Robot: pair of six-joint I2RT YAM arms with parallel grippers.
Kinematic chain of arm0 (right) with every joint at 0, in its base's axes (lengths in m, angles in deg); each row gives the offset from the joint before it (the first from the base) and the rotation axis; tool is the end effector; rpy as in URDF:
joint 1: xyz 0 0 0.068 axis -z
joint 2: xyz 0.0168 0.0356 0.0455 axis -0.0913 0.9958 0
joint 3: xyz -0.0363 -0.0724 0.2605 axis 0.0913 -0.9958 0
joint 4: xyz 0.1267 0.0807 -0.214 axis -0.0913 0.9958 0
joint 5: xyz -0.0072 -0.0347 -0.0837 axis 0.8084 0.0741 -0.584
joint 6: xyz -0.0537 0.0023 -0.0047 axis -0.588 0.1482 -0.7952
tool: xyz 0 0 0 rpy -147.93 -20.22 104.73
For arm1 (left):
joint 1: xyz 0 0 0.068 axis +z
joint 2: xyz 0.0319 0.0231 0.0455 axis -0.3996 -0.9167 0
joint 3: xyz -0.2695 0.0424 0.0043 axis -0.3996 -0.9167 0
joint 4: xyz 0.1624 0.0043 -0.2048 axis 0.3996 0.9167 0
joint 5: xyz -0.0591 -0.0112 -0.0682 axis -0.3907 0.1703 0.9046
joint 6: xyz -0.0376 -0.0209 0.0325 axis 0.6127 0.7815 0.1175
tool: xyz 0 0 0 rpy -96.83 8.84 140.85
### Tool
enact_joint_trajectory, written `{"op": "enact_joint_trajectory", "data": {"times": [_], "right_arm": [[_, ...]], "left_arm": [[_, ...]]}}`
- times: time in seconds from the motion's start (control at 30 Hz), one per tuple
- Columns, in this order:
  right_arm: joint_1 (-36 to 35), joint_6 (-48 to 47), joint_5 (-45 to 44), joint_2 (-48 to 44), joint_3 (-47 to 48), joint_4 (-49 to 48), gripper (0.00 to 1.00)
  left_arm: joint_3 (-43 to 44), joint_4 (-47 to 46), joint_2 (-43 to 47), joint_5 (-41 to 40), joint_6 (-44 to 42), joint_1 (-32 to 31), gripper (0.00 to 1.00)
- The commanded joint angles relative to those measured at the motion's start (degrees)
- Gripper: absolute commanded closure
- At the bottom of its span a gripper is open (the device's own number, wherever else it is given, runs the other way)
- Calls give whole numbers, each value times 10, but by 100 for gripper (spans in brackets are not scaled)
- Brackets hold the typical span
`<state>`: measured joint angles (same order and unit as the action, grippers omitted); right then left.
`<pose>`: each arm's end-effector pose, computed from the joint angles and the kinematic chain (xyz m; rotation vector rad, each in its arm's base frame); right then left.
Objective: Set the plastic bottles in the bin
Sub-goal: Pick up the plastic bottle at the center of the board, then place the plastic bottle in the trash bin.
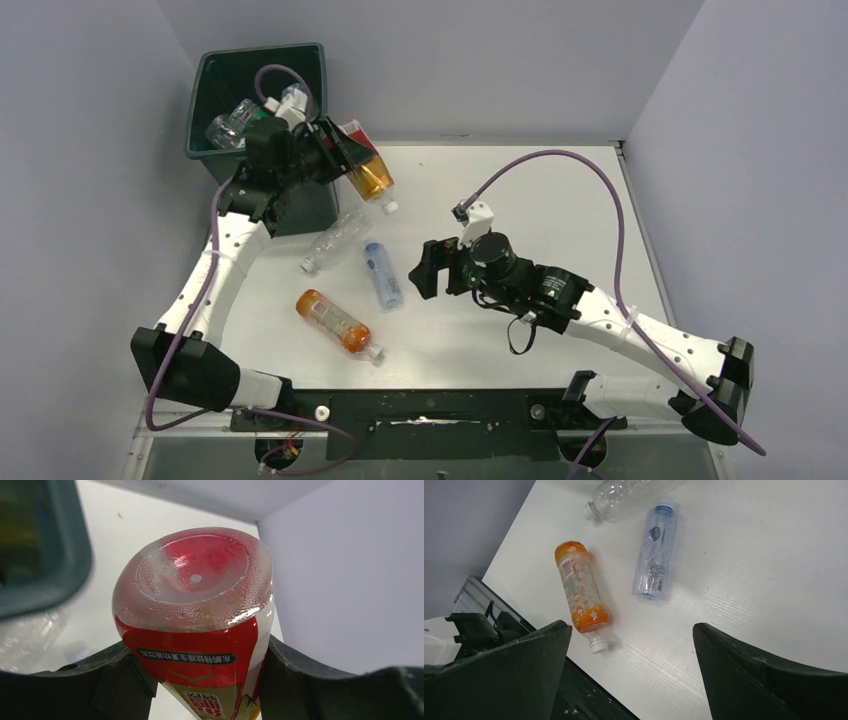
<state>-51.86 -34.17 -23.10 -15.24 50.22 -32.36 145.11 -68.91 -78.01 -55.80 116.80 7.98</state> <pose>0.1453 0.2116 0.3352 -0.2515 2.1326 0.7949 0.3027 -0.0959 0.3938 -0.2375 1.9915 -0.9696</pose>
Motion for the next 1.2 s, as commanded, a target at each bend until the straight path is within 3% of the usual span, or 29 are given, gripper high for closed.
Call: {"op": "enact_joint_trajectory", "data": {"times": [0.0,0.27,0.5,0.83,1.17], "right_arm": [[-5,11,-28,-33,12,11,2],[-15,33,-36,-45,5,41,2],[-24,53,-47,-60,-1,74,2],[-44,89,-45,-42,-20,78,2],[-62,103,-7,27,-40,18,2]], "left_arm": [[100,-22,-22,65,-25,66,55],[207,-131,-96,145,48,184,55],[315,-221,-186,159,81,249,55],[493,-229,-314,128,5,291,54],[543,-198,-380,30,-103,306,53]]}}
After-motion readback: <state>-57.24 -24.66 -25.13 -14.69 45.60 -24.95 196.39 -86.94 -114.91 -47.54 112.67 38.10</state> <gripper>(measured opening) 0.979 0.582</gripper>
